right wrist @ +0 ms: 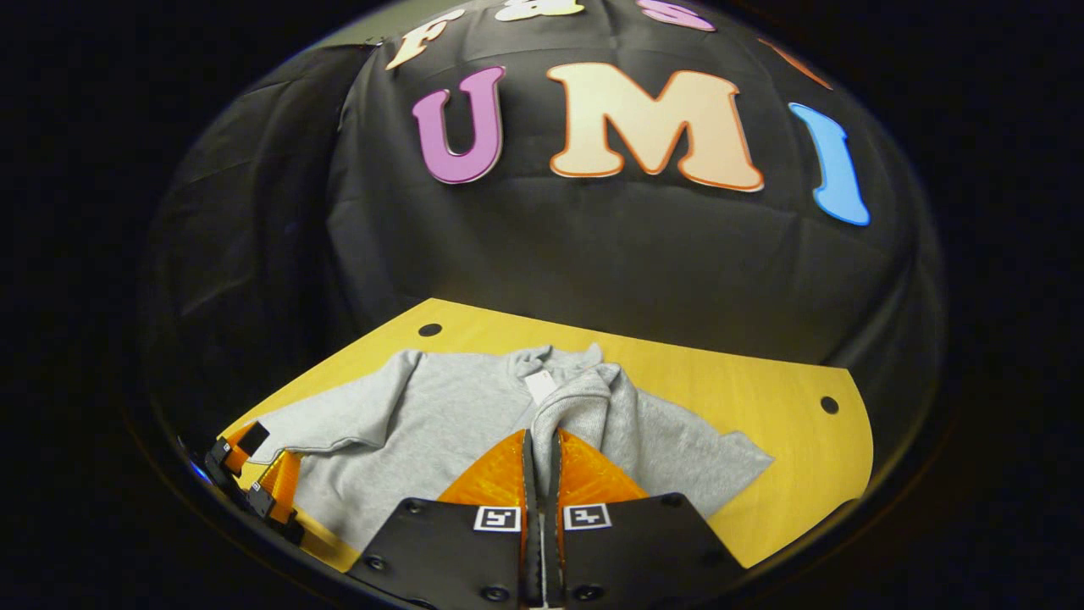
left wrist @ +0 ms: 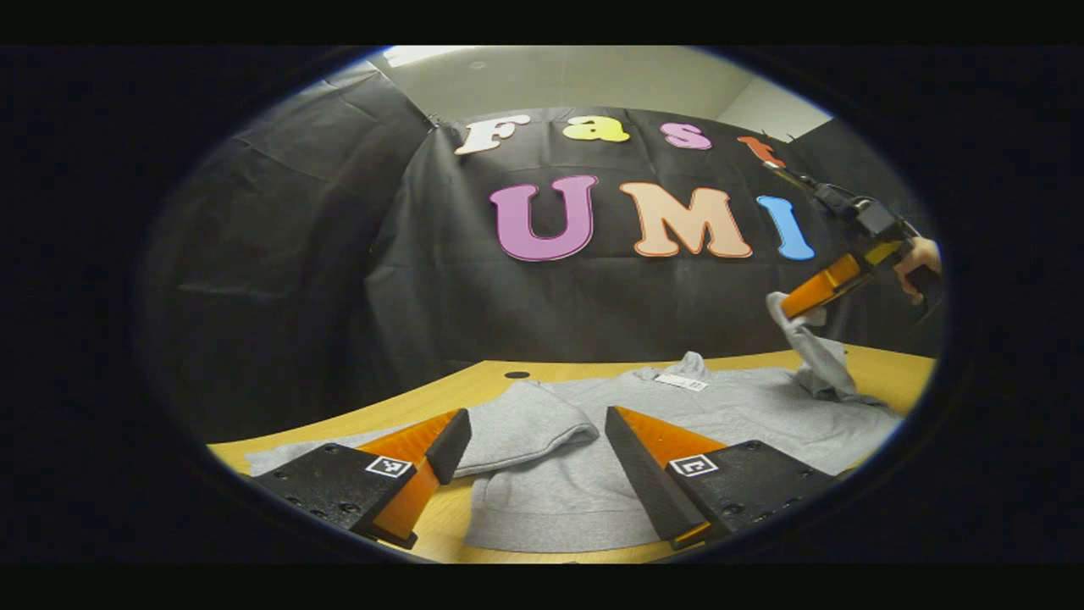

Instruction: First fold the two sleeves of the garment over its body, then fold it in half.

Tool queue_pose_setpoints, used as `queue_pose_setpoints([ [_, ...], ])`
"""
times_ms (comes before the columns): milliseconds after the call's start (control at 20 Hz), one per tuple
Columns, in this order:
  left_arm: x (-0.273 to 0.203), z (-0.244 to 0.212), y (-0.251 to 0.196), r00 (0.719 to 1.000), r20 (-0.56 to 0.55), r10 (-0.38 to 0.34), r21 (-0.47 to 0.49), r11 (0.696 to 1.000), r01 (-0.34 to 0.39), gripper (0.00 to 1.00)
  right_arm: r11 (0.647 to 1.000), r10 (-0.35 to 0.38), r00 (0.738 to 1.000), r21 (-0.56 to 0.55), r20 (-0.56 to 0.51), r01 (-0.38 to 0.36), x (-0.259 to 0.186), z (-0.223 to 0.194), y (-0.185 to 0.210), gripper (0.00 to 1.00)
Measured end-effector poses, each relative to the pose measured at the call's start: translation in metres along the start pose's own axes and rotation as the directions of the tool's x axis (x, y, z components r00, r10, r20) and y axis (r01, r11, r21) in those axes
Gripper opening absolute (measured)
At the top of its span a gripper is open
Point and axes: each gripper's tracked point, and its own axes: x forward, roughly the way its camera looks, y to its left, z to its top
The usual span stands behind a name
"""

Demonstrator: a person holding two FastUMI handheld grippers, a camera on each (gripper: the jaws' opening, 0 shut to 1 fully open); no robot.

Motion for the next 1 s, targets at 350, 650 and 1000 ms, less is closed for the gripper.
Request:
queue_pose_setpoints([
  [350,0.0,-0.001,0.0,1.0,0.0,0.0,0.0,1.0,0.0,0.94,0.987,0.147,0.989,-0.067,-0.022,-0.148,0.072,0.008,0.119,0.04],
  [650,0.0,-0.001,-0.002,1.0,0.001,-0.005,-0.001,1.0,0.005,0.94,0.983,0.172,0.982,-0.052,-0.083,-0.177,0.127,-0.023,0.167,0.04],
  [1000,0.0,-0.002,-0.003,1.0,0.002,-0.005,-0.001,1.0,0.005,0.94,0.967,0.255,0.956,0.023,-0.148,-0.254,0.142,-0.049,0.183,0.19],
])
